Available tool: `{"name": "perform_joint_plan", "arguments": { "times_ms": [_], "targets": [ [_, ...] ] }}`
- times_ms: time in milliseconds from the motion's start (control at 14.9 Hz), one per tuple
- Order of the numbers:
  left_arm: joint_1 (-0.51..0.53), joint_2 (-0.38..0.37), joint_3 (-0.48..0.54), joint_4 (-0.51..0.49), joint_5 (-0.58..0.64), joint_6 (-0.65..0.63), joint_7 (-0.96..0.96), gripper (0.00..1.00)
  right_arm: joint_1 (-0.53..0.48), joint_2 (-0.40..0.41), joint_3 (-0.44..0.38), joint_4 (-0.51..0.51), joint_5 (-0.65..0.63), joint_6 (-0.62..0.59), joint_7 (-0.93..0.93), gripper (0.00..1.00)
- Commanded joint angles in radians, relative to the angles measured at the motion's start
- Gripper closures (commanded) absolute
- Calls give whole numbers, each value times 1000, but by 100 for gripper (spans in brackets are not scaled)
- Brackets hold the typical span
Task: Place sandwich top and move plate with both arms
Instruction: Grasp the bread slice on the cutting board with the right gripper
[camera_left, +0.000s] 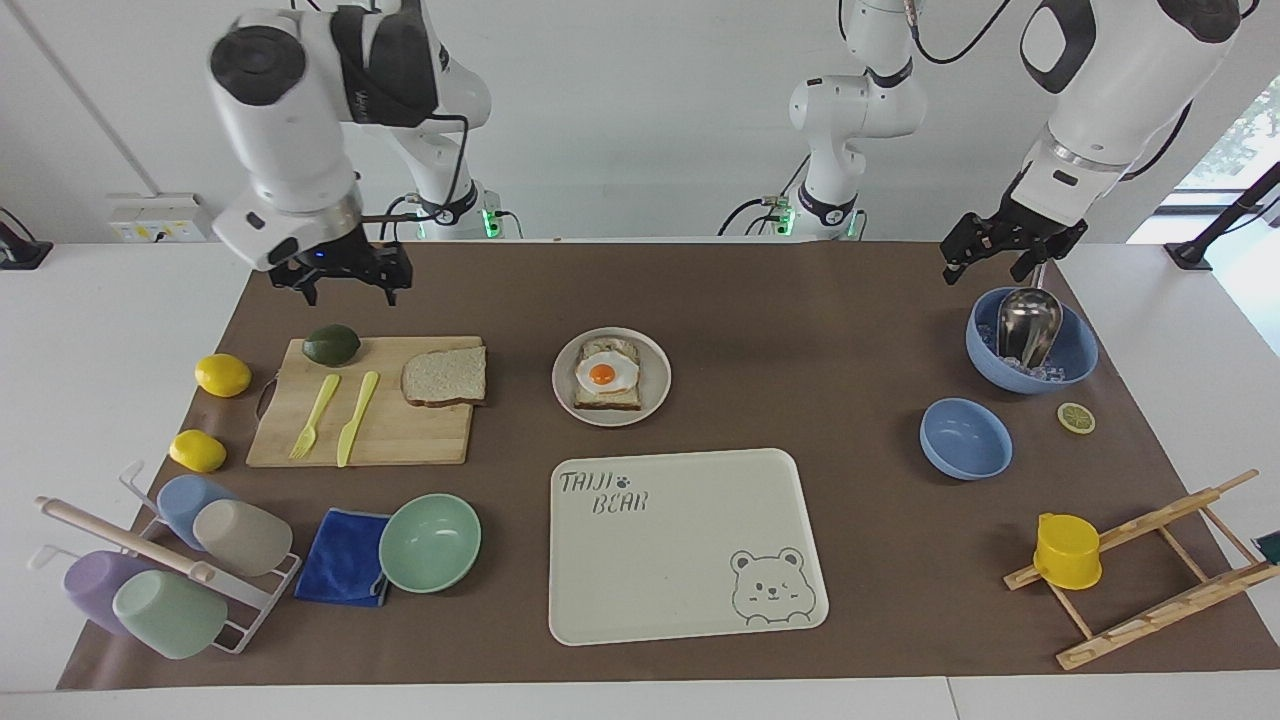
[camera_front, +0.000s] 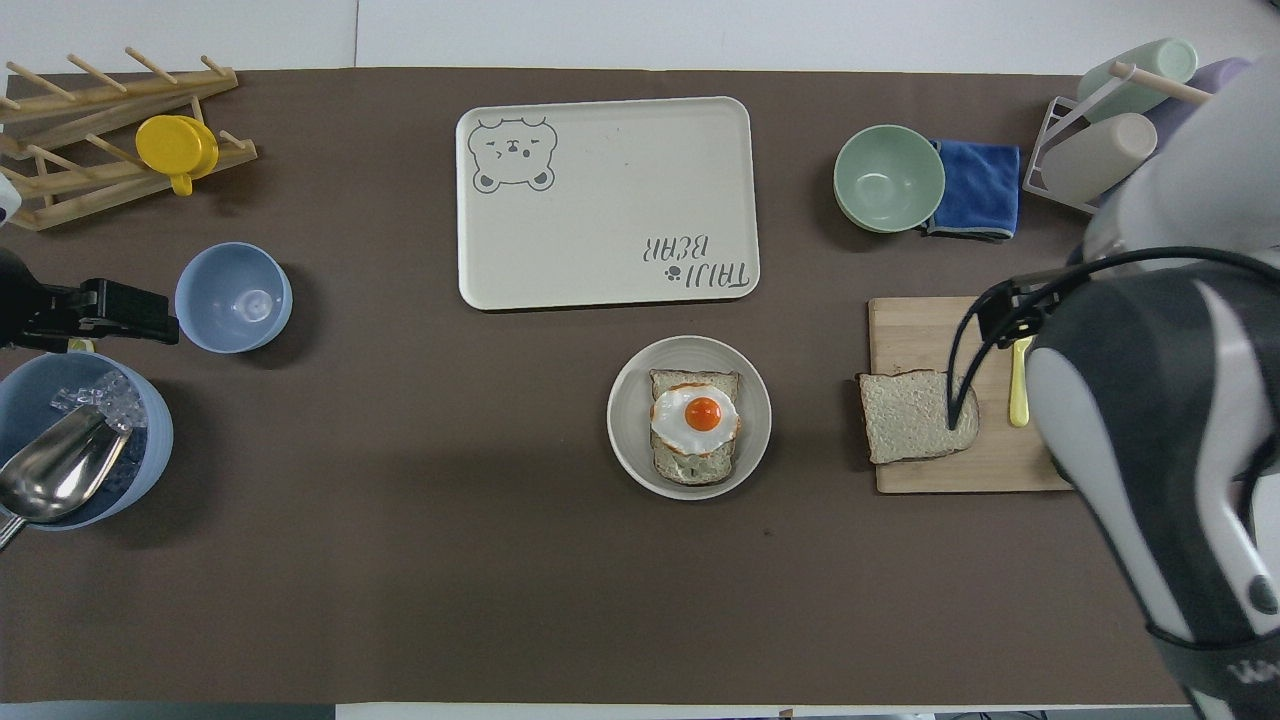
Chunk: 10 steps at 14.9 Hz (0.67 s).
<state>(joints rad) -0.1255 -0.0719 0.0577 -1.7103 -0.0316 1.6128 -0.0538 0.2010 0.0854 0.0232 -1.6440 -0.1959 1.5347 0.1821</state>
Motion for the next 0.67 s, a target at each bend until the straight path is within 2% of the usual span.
{"name": "perform_joint_plan", "arguments": {
  "times_ms": [0,134,335,603],
  "targets": [
    [3,-22,1,-22,12,1,8,0,69,85,4,-5,-45,13,155,0],
    [3,-22,1,-22,12,1,8,0,110,131,4,-26,-65,66,256,0],
    [3,-22,1,-22,12,1,8,0,191,210,4,-74,-147,68,435,0],
    [3,-22,1,-22,12,1,8,0,207,260,4,-96,-194,76,532,0]
  ]
}}
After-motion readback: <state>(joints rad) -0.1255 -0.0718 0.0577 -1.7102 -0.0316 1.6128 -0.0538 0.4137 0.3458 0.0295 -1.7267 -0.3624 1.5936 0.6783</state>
